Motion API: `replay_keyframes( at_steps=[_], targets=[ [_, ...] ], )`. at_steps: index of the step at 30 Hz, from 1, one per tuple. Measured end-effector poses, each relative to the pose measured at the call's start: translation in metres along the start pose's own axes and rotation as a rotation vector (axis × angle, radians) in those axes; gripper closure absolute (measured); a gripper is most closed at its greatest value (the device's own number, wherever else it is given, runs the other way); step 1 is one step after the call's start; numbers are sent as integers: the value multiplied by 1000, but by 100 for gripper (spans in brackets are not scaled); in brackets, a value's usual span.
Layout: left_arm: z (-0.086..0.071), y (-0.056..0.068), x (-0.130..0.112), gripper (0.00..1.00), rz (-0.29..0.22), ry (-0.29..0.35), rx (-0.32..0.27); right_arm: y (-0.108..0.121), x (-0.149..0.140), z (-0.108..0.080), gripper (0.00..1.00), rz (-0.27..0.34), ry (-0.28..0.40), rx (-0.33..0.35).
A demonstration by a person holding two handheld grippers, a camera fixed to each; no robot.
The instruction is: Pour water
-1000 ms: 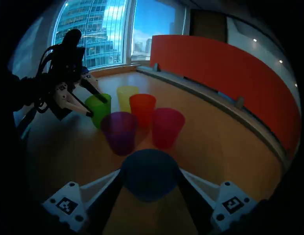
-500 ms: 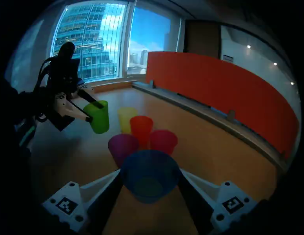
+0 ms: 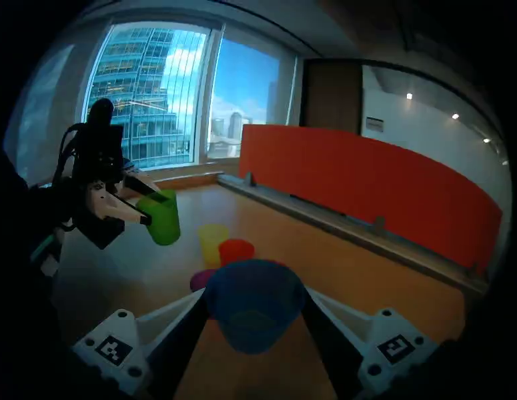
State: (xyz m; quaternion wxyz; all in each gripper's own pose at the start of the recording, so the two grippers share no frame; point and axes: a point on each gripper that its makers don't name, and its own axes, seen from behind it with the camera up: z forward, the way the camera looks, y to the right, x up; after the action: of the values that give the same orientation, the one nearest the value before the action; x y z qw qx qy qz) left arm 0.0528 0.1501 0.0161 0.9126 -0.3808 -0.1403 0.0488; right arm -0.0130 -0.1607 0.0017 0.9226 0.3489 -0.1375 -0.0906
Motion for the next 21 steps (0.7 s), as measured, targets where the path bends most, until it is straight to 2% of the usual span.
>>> replay_keyframes(
  at_steps=[9, 21],
  targets=[
    [-10, 1, 22, 12, 0, 59, 14, -5, 28, -9, 7, 10, 70, -1],
    [-22, 4, 47, 12, -22, 136, 14, -9, 54, -14, 7, 8, 130, -5]
  ],
)
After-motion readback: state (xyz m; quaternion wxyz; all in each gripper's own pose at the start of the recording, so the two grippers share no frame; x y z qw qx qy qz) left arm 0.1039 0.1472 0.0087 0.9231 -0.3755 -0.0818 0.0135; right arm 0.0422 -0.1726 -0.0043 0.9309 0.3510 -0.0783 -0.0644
